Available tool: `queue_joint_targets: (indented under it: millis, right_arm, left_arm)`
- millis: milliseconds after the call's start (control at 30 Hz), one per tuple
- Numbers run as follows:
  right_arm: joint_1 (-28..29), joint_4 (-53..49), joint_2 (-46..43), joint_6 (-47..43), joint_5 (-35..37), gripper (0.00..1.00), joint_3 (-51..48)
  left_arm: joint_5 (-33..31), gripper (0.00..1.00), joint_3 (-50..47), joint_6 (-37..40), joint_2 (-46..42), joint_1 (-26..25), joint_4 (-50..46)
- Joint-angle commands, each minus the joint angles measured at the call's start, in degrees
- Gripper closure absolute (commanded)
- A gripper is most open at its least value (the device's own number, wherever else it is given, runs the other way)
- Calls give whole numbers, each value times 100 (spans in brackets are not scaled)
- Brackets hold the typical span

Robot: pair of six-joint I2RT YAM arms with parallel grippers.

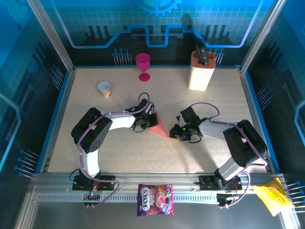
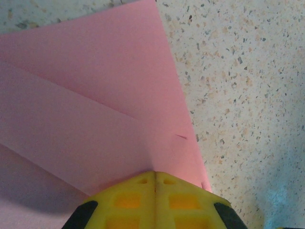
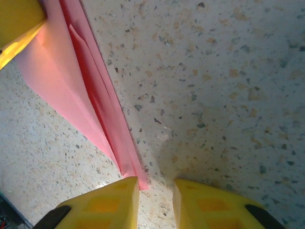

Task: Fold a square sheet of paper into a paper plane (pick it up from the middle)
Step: Fourth fold the wing at the center of the table.

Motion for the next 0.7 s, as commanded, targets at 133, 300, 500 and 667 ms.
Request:
queue_joint_targets:
  millis: [133, 300, 500, 667]
  right_arm:
    - [435, 401, 206, 84, -20, 77, 334]
    - [518, 306, 122, 100, 100, 76, 358]
    - [523, 359, 243, 136, 114, 75, 373]
    - [511, 497, 373, 196, 127, 74, 313]
  left_arm:
    - [175, 100, -198, 140, 251, 0, -202]
    - [183, 100, -232, 144, 252, 0, -157]
    - [219, 100, -252, 144, 289, 7, -109]
    - [225, 100, -277, 144, 283, 7, -97]
